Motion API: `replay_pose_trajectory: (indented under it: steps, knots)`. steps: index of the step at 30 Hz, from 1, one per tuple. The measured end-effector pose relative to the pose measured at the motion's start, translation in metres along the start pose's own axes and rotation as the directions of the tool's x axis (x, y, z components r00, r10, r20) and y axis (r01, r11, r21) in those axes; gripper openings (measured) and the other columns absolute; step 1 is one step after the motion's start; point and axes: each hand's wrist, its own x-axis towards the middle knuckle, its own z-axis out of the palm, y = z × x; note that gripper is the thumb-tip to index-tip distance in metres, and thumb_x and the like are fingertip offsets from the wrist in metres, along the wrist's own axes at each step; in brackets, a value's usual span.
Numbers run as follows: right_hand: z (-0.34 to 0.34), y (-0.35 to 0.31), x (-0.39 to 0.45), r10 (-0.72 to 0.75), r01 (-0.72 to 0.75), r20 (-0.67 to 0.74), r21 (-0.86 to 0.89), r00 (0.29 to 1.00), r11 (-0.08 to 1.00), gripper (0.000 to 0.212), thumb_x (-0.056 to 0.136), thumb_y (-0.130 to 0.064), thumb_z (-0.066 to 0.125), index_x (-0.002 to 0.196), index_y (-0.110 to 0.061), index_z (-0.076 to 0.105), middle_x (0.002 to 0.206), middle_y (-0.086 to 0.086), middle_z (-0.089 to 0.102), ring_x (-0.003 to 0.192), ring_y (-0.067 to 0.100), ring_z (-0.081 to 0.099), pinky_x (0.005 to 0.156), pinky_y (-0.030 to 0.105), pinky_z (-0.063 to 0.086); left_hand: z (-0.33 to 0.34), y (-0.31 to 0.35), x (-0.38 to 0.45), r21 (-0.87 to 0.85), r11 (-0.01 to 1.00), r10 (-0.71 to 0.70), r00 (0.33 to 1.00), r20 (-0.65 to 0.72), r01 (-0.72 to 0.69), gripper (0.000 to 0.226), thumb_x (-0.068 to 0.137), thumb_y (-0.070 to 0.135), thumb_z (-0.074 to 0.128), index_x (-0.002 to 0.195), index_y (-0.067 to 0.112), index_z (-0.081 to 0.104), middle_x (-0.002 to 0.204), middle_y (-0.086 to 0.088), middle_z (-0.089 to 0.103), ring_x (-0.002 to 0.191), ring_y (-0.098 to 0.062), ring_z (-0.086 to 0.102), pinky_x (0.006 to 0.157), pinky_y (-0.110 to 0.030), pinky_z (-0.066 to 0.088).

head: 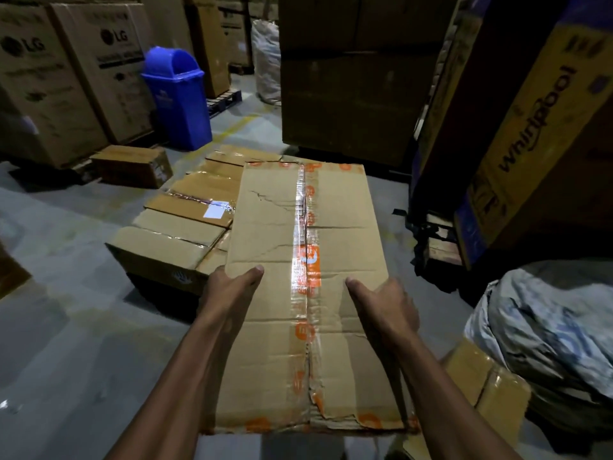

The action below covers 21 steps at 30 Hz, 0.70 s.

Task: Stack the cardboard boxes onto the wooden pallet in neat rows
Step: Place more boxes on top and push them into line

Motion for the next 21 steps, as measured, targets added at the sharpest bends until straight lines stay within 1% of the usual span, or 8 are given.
replay_pose_trajectory:
  steps: [2, 5, 9, 14, 16, 18, 19, 21]
  knots:
    - [0.014, -0.018, 0.016, 0.017, -0.017, -0.005, -0.017, 1.000, 1.000, 0.073, 0.079, -0.074, 0.060, 0.117, -0.012, 0.054, 0.120, 0.014, 0.063, 0.109, 0.038, 0.059, 0.078, 0.037, 0.043, -0.003, 0.006, 0.031, 0.006, 1.000, -0.004, 1.000, 0.012, 0.004, 0.044, 0.065, 0.041, 0.077, 0.097, 0.014, 0.063, 0.100, -0.005, 0.071, 0.093, -0.022, 0.069, 0.090, -0.039, 0.056]
    - [0.029, -0.039, 0.041, 0.034, -0.034, -0.008, -0.021, 0.999, 0.999, 0.074, 0.079, -0.075, 0.059, 0.119, -0.014, 0.053, 0.121, 0.013, 0.063, 0.109, 0.037, 0.059, 0.079, 0.037, 0.043, -0.005, 0.014, 0.068, 0.029, 1.000, -0.012, 1.000, 0.022, 0.011, 0.048, 0.064, 0.043, 0.077, 0.100, 0.014, 0.064, 0.100, -0.005, 0.072, 0.093, -0.023, 0.070, 0.089, -0.039, 0.056]
    - [0.050, -0.059, 0.085, 0.033, -0.033, -0.006, -0.029, 0.999, 0.999, 0.071, 0.076, -0.078, 0.057, 0.114, -0.017, 0.055, 0.116, 0.010, 0.065, 0.104, 0.035, 0.061, 0.082, 0.039, 0.048, 0.001, 0.017, 0.120, 0.042, 0.997, -0.060, 0.998, 0.009, 0.060, 0.057, 0.062, 0.045, 0.078, 0.106, 0.011, 0.065, 0.101, -0.007, 0.071, 0.093, -0.024, 0.069, 0.088, -0.040, 0.056]
    - [0.072, -0.083, 0.156, 0.025, -0.024, 0.059, -0.014, 0.998, 1.000, 0.073, 0.074, -0.079, 0.057, 0.112, -0.018, 0.056, 0.113, 0.008, 0.065, 0.102, 0.033, 0.062, 0.087, 0.046, 0.053, 0.023, 0.015, 0.189, 0.041, 0.993, -0.107, 0.992, -0.065, 0.110, 0.061, 0.061, 0.048, 0.081, 0.108, 0.011, 0.068, 0.100, -0.005, 0.073, 0.093, -0.025, 0.071, 0.089, -0.041, 0.057]
    - [0.079, -0.094, 0.190, 0.020, -0.019, 0.078, -0.017, 0.997, 1.000, 0.072, 0.074, -0.078, 0.057, 0.112, -0.017, 0.057, 0.114, 0.009, 0.066, 0.104, 0.035, 0.062, 0.088, 0.045, 0.052, 0.033, 0.008, 0.225, 0.030, 0.994, -0.104, 0.986, -0.133, 0.109, 0.062, 0.053, 0.054, 0.088, 0.101, 0.018, 0.073, 0.093, -0.002, 0.077, 0.090, -0.026, 0.073, 0.091, -0.048, 0.057]
    - [0.084, -0.107, 0.226, 0.004, -0.003, 0.097, -0.010, 0.995, 1.000, 0.073, 0.074, -0.077, 0.058, 0.115, -0.017, 0.059, 0.116, 0.009, 0.066, 0.107, 0.035, 0.061, 0.089, 0.043, 0.052, 0.042, -0.007, 0.271, 0.030, 0.992, -0.113, 0.974, -0.195, 0.122, 0.066, 0.042, 0.064, 0.088, 0.095, 0.026, 0.075, 0.085, 0.003, 0.077, 0.085, -0.026, 0.074, 0.089, -0.051, 0.057]
    - [0.085, -0.114, 0.245, -0.005, 0.006, 0.107, -0.011, 0.994, 1.000, 0.074, 0.074, -0.077, 0.059, 0.117, -0.017, 0.059, 0.117, 0.009, 0.066, 0.108, 0.036, 0.061, 0.089, 0.043, 0.051, 0.049, -0.011, 0.290, 0.031, 0.990, -0.128, 0.969, -0.211, 0.138, 0.066, 0.042, 0.067, 0.087, 0.093, 0.027, 0.075, 0.084, 0.005, 0.077, 0.084, -0.026, 0.074, 0.088, -0.051, 0.058]
    - [0.087, -0.127, 0.282, -0.014, 0.018, 0.125, -0.027, 0.992, 0.999, 0.074, 0.074, -0.076, 0.059, 0.117, -0.016, 0.059, 0.118, 0.010, 0.066, 0.110, 0.036, 0.061, 0.090, 0.042, 0.051, 0.068, 0.011, 0.305, 0.027, 0.986, -0.154, 0.959, -0.237, 0.165, 0.060, 0.046, 0.065, 0.084, 0.092, 0.027, 0.075, 0.082, 0.006, 0.077, 0.083, -0.026, 0.074, 0.088, -0.050, 0.058]
